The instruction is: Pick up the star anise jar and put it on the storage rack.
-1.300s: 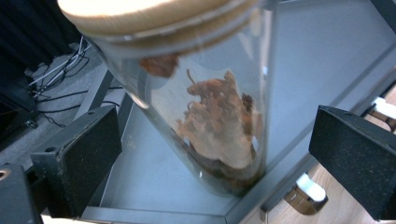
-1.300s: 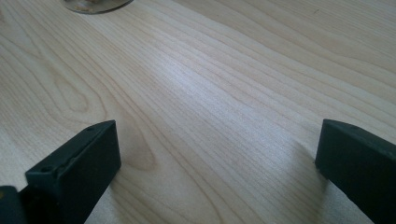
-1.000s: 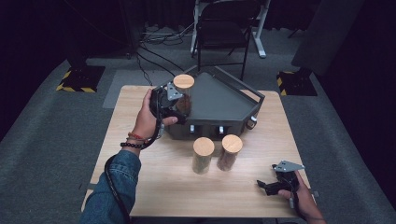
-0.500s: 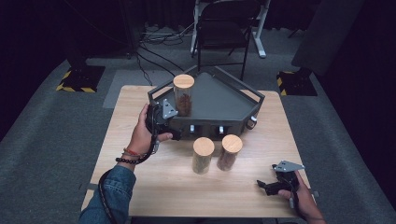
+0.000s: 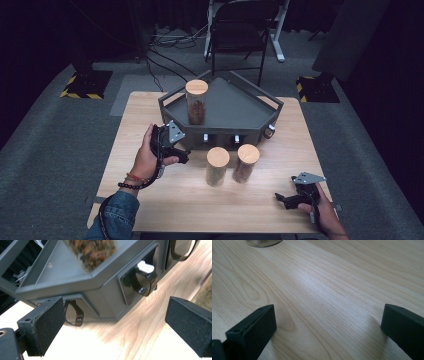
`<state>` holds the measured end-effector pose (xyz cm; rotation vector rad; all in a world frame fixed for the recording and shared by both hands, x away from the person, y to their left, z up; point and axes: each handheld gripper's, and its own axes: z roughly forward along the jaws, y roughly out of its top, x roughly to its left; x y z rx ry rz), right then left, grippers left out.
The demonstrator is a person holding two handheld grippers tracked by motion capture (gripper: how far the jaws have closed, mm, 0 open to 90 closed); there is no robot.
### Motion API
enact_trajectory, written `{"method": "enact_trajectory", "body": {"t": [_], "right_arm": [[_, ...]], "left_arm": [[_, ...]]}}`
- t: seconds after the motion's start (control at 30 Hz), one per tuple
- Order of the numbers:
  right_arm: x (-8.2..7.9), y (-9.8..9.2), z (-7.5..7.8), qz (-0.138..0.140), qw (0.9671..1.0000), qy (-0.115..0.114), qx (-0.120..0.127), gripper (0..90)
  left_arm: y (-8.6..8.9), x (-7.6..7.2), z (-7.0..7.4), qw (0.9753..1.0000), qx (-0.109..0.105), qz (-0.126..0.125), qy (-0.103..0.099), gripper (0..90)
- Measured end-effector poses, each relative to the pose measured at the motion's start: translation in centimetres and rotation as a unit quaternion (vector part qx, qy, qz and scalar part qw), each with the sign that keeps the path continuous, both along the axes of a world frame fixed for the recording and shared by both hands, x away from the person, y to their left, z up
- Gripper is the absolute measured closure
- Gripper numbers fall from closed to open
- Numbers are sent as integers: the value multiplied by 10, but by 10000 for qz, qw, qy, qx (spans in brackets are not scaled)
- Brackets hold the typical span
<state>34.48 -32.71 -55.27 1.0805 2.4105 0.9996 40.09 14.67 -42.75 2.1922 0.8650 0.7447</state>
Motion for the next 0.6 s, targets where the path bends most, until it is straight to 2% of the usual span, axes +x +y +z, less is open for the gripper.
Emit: {"method": "enact_trajectory", "body": {"t": [0.33,0.53,0.6], "right_arm": [[0,0,0,0,10000,0,0,0],[0,0,0,-1,10000,1,0,0],[0,0,0,-1,10000,1,0,0]], "left_arm": [[9,-13,-20,9999,-3,51,164,28],[19,-25,-37,9995,-6,96,309,28],[23,-28,-43,9992,62,137,364,29]]}}
